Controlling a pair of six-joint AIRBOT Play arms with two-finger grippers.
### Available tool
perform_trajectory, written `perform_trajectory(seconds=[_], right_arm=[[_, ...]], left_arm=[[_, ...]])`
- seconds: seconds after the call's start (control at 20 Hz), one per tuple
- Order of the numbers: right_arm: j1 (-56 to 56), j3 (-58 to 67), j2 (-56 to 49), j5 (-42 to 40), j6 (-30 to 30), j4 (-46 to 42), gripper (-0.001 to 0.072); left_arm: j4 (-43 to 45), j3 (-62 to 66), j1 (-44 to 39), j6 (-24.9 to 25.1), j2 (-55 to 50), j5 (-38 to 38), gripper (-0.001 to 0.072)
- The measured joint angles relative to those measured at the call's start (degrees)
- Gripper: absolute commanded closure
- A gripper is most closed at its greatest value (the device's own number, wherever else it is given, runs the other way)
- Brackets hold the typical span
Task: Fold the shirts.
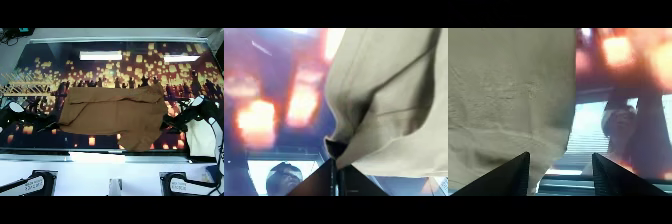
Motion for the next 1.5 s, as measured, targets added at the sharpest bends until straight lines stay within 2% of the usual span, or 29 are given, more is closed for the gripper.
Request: perform_trajectory(seconds=[0.15, 0.2, 0.3, 0.35, 0.55, 0.75, 0.95, 1.2, 1.35, 1.5], right_arm=[[1.88, -2.86, 0.11, -2.80, 0.52, 0.52, 0.0348], [2.21, -3.32, 0.17, -3.34, 1.07, 0.68, 0.0369], [2.67, -4.07, 0.24, -5.05, 2.12, 0.98, 0.0543], [2.80, -4.31, 0.20, -6.73, 2.64, 1.75, 0.0680], [3.08, -4.55, 0.52, -11.45, 3.50, 5.03, 0.0686], [3.23, 2.51, 6.34, -12.68, -0.20, 6.60, 0.0685], [3.19, 24.26, 16.72, -16.57, -7.28, 7.04, 0.0684], [3.15, 51.84, 29.33, -24.85, -6.88, 3.61, 0.0684], [3.08, 58.31, 35.80, -24.26, -4.44, 1.44, 0.0684], [3.08, 60.61, 38.47, -18.86, -2.23, -3.69, 0.0684]], left_arm=[[-0.02, 0.00, -0.11, -0.17, 0.28, -0.33, 0.0673], [-0.04, 0.00, -0.11, -0.20, 0.35, -0.46, 0.0673], [-0.04, 0.00, -0.11, -0.17, 0.37, -0.55, 0.0673], [-0.04, 0.00, -0.11, -0.17, 0.42, -0.59, 0.0673], [-0.02, 0.35, -0.11, -0.09, 0.87, -1.29, 0.0674], [-0.09, 7.69, -0.13, 0.98, 4.39, -1.95, 0.0674], [-0.50, 30.58, -0.26, 1.14, 11.15, 1.38, 0.0673], [-1.36, 65.83, -0.24, -1.18, 20.68, 13.18, 0.0674], [-1.18, 72.48, -0.20, -2.95, 27.47, 16.31, 0.0675], [-0.28, 71.71, 0.48, -3.72, 31.71, 14.12, 0.0675]])
